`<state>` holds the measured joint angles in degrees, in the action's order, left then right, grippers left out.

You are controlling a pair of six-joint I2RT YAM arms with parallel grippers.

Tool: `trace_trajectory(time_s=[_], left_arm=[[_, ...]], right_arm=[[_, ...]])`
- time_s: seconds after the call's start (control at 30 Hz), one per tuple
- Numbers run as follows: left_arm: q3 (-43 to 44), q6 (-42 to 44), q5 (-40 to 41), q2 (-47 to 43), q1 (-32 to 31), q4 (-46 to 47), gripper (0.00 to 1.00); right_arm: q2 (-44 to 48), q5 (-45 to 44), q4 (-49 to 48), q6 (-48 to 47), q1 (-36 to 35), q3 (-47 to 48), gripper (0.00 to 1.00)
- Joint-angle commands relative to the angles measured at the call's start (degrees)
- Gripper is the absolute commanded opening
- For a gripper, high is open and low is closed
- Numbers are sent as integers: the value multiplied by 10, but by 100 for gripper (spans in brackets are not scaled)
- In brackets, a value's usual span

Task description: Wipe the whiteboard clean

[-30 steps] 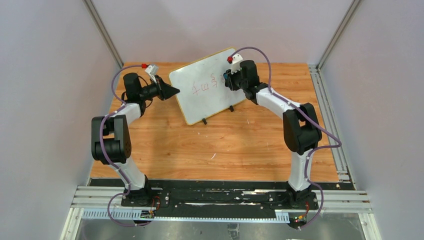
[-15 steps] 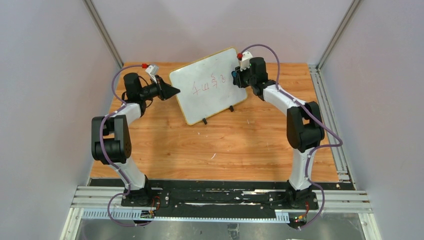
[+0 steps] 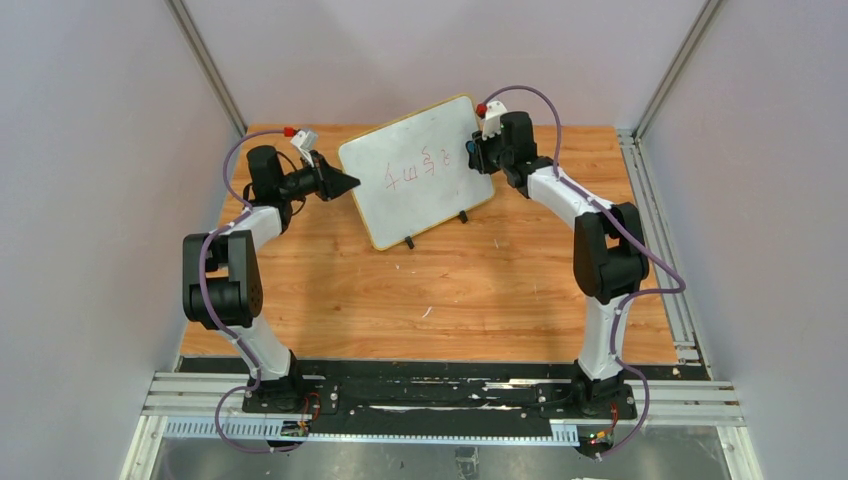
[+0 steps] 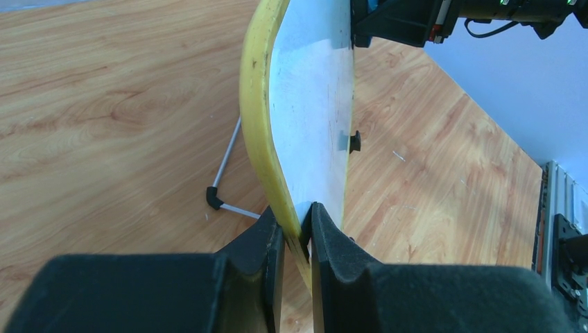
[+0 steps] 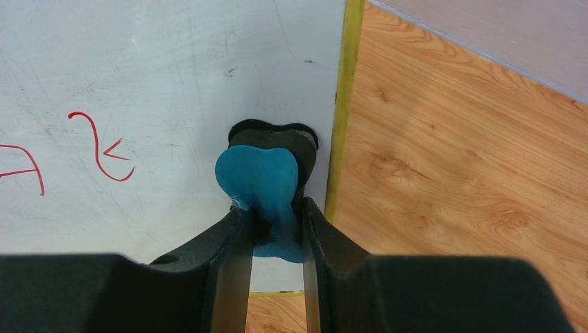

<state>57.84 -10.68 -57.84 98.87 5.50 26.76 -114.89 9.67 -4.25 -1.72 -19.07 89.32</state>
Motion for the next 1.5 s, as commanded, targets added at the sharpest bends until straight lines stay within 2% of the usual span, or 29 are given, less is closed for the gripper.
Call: trace_trajectory(time_s=[0.0,0.63,0.97,1.47], left_arm=[[-8,63,31,3,2,-39,0],[-10,61,31,1,2,-39,0],[-11,61,28,2,2,-39,0],[-8,63,28,2,2,-42,0]], right_arm=[[4,4,-6,5,-20,14,1],[-6,-18,11,-24,-128,52,1],[-30,-38,29,-39,-92,65,1],[-3,-34,28,-38,-25,45,1]])
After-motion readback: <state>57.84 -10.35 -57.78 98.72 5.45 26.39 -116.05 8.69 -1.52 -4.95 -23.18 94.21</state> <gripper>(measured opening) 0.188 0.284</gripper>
